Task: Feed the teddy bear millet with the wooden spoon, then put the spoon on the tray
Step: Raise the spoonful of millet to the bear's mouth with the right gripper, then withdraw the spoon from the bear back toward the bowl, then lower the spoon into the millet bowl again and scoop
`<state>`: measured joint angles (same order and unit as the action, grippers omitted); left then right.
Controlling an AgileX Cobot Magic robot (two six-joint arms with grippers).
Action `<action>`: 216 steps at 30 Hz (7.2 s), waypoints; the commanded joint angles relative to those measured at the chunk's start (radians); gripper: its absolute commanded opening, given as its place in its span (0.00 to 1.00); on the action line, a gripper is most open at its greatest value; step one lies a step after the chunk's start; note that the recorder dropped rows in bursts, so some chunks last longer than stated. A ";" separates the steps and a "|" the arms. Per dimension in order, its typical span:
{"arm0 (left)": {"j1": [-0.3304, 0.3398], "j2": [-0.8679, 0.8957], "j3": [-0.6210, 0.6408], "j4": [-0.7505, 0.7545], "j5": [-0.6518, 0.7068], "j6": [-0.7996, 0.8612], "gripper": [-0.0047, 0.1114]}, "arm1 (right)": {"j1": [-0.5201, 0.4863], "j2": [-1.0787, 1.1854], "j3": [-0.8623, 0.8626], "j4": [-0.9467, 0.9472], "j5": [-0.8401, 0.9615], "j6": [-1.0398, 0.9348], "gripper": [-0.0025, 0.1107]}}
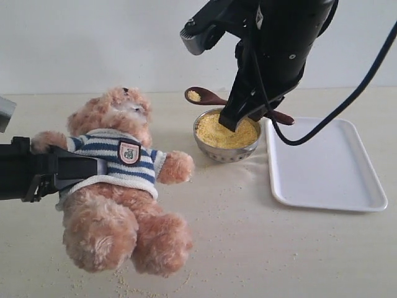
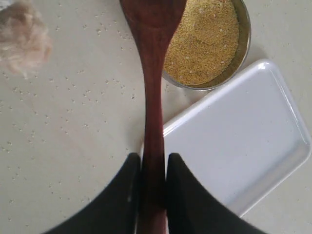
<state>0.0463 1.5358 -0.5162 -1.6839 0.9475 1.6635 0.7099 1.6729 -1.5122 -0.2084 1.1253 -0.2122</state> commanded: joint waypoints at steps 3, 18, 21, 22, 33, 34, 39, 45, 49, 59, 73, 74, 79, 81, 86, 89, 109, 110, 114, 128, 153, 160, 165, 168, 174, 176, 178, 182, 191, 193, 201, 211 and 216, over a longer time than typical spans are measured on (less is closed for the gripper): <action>0.003 0.115 0.004 -0.061 0.020 0.069 0.08 | 0.000 -0.011 0.000 0.013 0.003 -0.035 0.02; 0.003 0.177 -0.066 -0.061 0.124 0.066 0.08 | 0.116 -0.001 0.000 0.002 -0.067 -0.084 0.02; 0.003 0.177 -0.066 -0.061 0.124 0.066 0.08 | 0.116 -0.001 0.000 -0.014 -0.071 -0.082 0.02; 0.003 0.177 -0.066 -0.061 0.124 0.066 0.08 | 0.116 0.001 0.000 -0.017 -0.076 -0.082 0.02; 0.003 0.177 -0.066 -0.061 0.126 0.064 0.08 | 0.123 0.050 0.000 -0.048 -0.122 -0.089 0.02; 0.003 0.177 -0.066 -0.061 0.126 0.064 0.08 | 0.127 0.057 0.000 -0.060 -0.125 -0.089 0.02; 0.003 0.177 -0.066 -0.061 0.126 0.064 0.08 | 0.127 0.074 0.000 -0.063 -0.138 -0.089 0.02; 0.003 0.177 -0.066 -0.061 0.126 0.064 0.08 | 0.127 0.074 0.000 -0.063 -0.161 -0.099 0.02; 0.003 0.177 -0.066 -0.061 0.126 0.064 0.08 | 0.127 0.074 0.000 -0.064 -0.194 -0.120 0.02; 0.003 0.177 -0.066 -0.061 0.143 0.064 0.08 | 0.196 0.111 0.000 -0.231 -0.178 -0.153 0.02; 0.003 0.177 -0.066 -0.061 0.155 0.064 0.08 | 0.310 0.119 0.000 -0.619 -0.124 -0.097 0.02; 0.003 0.177 -0.066 -0.061 0.155 0.064 0.08 | 0.318 0.119 0.000 -0.640 -0.119 -0.109 0.02; 0.003 0.177 -0.066 -0.061 0.155 0.064 0.08 | 0.350 0.130 0.000 -0.737 -0.093 -0.135 0.02; 0.003 0.177 -0.066 -0.061 0.155 0.064 0.08 | 0.360 0.141 0.000 -0.757 -0.077 -0.146 0.02; 0.003 0.177 -0.066 -0.061 0.155 0.064 0.08 | 0.407 0.153 0.059 -0.820 -0.044 -0.209 0.02; 0.003 0.177 -0.066 -0.061 0.155 0.064 0.08 | 0.417 0.153 0.156 -1.037 -0.026 -0.099 0.02; 0.003 0.177 -0.066 -0.061 0.157 0.064 0.08 | 0.475 0.153 0.164 -1.182 -0.013 0.147 0.02; 0.003 0.177 -0.066 -0.061 0.157 0.064 0.08 | 0.475 0.153 0.164 -1.175 -0.003 0.147 0.02; 0.003 0.177 -0.066 -0.061 0.157 0.064 0.08 | 0.475 0.151 0.164 -1.176 0.014 0.171 0.02; 0.003 0.177 -0.066 -0.061 0.179 0.083 0.08 | 0.130 -0.130 0.164 -0.643 -0.158 0.323 0.02; 0.003 0.177 -0.066 -0.061 0.186 0.083 0.08 | -0.117 0.063 -0.155 0.009 0.096 -0.064 0.02; 0.003 0.177 -0.066 -0.061 0.222 0.083 0.08 | -0.132 0.092 -0.165 0.013 0.096 -0.078 0.02; 0.003 0.177 -0.066 -0.061 0.224 0.083 0.08 | -0.132 0.129 -0.165 -0.019 0.096 -0.078 0.02; 0.003 0.177 -0.066 -0.061 0.224 0.083 0.08 | -0.132 0.157 -0.165 -0.076 0.096 -0.075 0.02; 0.003 0.177 -0.066 -0.061 0.224 0.087 0.08 | -0.132 0.176 -0.165 -0.121 0.096 -0.089 0.02; 0.003 0.177 -0.066 -0.061 0.224 0.095 0.08 | -0.132 0.179 -0.165 -0.142 0.096 -0.096 0.02; 0.003 0.177 -0.066 -0.061 0.213 0.095 0.08 | -0.132 0.188 -0.165 -0.182 0.096 -0.093 0.02; 0.003 0.177 -0.066 -0.061 0.196 0.095 0.08 | -0.128 0.228 -0.165 -0.215 0.096 -0.096 0.02; 0.003 0.177 -0.066 -0.061 0.196 0.095 0.08 | -0.032 0.334 -0.165 -0.457 0.096 -0.083 0.02; 0.003 0.177 -0.066 -0.061 0.196 0.095 0.08 | -0.021 0.361 -0.165 -0.486 0.096 -0.083 0.02; 0.003 0.177 -0.066 -0.061 0.196 0.091 0.08 | -0.012 0.422 -0.165 -0.639 0.096 -0.030 0.02; 0.003 0.177 -0.066 -0.061 0.196 0.091 0.08 | -0.012 0.447 -0.165 -0.699 0.096 -0.026 0.02; 0.003 0.177 -0.066 -0.061 0.195 0.091 0.08 | -0.012 0.473 -0.165 -0.699 0.096 -0.051 0.02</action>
<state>0.0463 1.7156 -0.5784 -1.7255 1.1245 1.7537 0.6978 2.1345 -1.6726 -0.8960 1.2202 -0.2529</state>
